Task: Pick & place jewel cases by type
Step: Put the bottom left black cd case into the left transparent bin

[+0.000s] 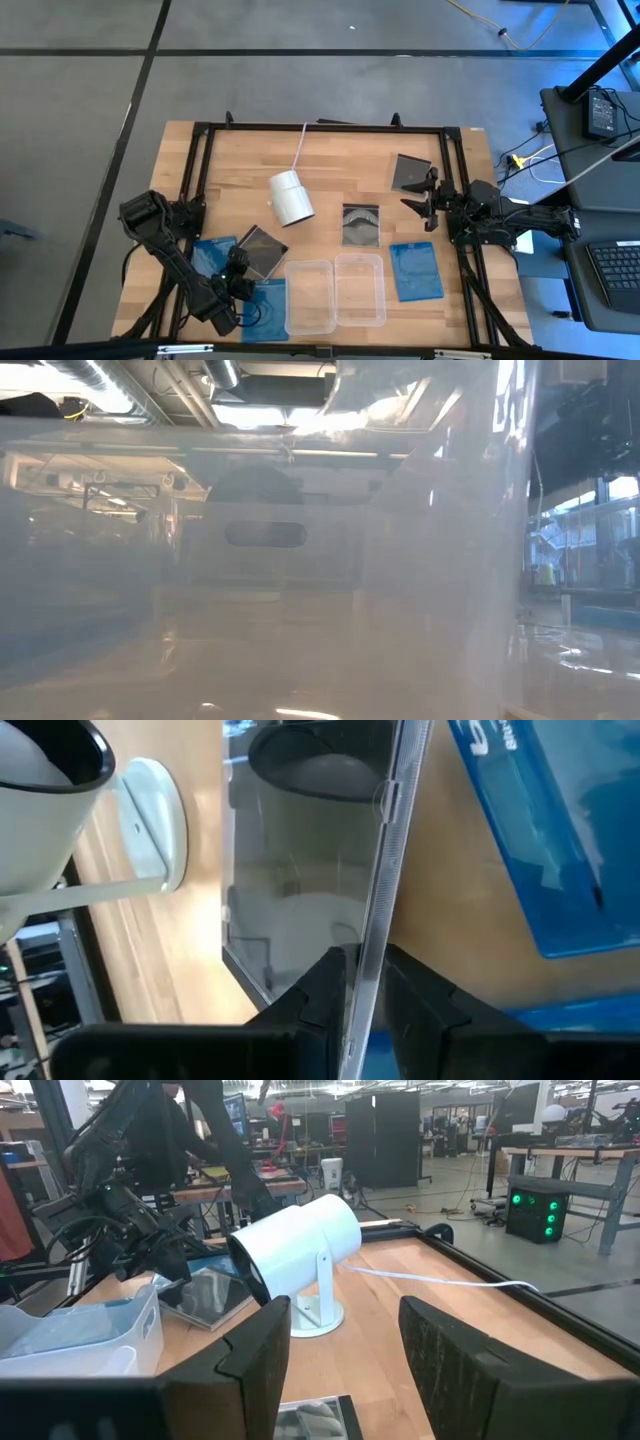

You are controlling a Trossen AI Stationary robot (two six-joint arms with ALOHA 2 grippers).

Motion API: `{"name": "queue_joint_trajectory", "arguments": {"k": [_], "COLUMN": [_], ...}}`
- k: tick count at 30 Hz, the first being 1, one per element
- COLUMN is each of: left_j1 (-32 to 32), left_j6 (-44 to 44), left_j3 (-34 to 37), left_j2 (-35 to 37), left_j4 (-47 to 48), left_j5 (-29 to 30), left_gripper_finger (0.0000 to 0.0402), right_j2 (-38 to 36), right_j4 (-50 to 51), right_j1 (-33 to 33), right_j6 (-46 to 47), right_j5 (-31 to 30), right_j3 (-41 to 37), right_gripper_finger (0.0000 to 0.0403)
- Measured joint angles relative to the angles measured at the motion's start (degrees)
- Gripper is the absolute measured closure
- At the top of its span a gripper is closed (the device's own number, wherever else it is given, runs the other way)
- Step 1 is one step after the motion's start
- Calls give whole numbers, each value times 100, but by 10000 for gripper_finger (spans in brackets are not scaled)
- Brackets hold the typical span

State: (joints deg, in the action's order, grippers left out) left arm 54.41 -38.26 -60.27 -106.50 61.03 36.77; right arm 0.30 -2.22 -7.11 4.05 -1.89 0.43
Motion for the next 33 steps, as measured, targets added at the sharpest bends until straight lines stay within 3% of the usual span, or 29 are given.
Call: {"name": "queue_joint_trajectory", "arguments": {"k": [19,26,33], "left_j1": [-11,-13,-13], "left_j6": [0,0,0], "left_j3": [-496,-495,-498], "left_j2": [0,0,0], "left_j4": [709,721,872], "left_j5": [555,566,635], "left_gripper_finger": [345,374,360], "right_j2": [0,1,0], "right_j4": [-2,0,-2], "right_j1": [0,0,0], "right_j6": [0,0,0], "right_j5": [0,0,-2], "right_j3": [0,0,0], "right_gripper_finger": [210,210,210]}}
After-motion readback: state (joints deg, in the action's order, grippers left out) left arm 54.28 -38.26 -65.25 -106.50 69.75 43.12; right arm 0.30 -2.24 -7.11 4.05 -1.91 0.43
